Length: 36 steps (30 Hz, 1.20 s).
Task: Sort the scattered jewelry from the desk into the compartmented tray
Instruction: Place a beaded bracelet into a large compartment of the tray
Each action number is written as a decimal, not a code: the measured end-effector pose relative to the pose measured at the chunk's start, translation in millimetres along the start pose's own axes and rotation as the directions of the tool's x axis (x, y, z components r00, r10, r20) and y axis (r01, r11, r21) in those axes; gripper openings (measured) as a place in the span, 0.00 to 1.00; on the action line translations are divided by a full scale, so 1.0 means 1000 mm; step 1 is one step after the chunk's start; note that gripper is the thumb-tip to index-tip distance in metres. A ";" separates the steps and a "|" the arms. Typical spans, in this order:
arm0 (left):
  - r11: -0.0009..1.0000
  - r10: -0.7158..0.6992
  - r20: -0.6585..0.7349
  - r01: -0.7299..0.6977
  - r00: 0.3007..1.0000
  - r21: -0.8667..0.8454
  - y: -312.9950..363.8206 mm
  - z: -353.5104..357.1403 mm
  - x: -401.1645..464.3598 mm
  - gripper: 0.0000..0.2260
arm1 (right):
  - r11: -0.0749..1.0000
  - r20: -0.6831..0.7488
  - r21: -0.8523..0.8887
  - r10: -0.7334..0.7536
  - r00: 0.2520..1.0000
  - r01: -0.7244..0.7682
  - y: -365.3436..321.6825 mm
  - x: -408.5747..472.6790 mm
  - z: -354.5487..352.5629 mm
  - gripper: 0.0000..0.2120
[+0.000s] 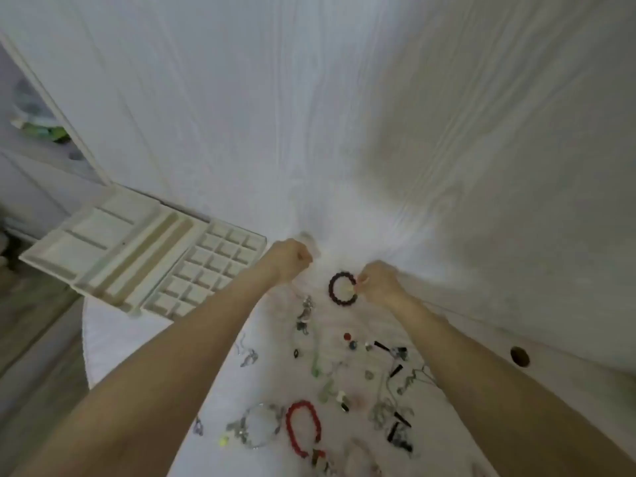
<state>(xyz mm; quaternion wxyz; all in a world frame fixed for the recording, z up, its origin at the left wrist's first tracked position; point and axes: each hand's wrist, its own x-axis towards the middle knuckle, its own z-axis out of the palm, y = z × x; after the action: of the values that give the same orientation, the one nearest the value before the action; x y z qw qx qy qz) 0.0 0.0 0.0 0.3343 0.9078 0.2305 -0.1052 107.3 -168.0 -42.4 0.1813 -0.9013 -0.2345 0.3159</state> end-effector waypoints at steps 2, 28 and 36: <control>1.000 0.004 0.041 -0.004 0.999 -0.014 -0.002 0.015 0.013 0.13 | 0.999 -0.067 0.013 0.053 0.996 -0.052 0.005 0.011 0.011 0.15; 0.753 -0.018 -0.034 -0.009 0.999 -0.658 0.005 0.058 -0.018 0.13 | 0.656 -0.113 0.721 -0.204 0.972 0.222 -0.021 -0.043 0.002 0.05; 0.573 -0.142 -0.071 0.023 0.987 -0.819 -0.017 0.003 -0.079 0.04 | 0.578 -0.015 0.798 -0.259 0.966 0.168 -0.072 -0.062 0.002 0.07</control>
<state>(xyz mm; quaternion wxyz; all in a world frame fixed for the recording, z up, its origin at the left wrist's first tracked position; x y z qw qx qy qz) -77.4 -18.0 15.2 0.6932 0.6453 0.3162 0.0557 40.7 -141.4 20.3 0.5862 -0.6744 -0.1858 0.4086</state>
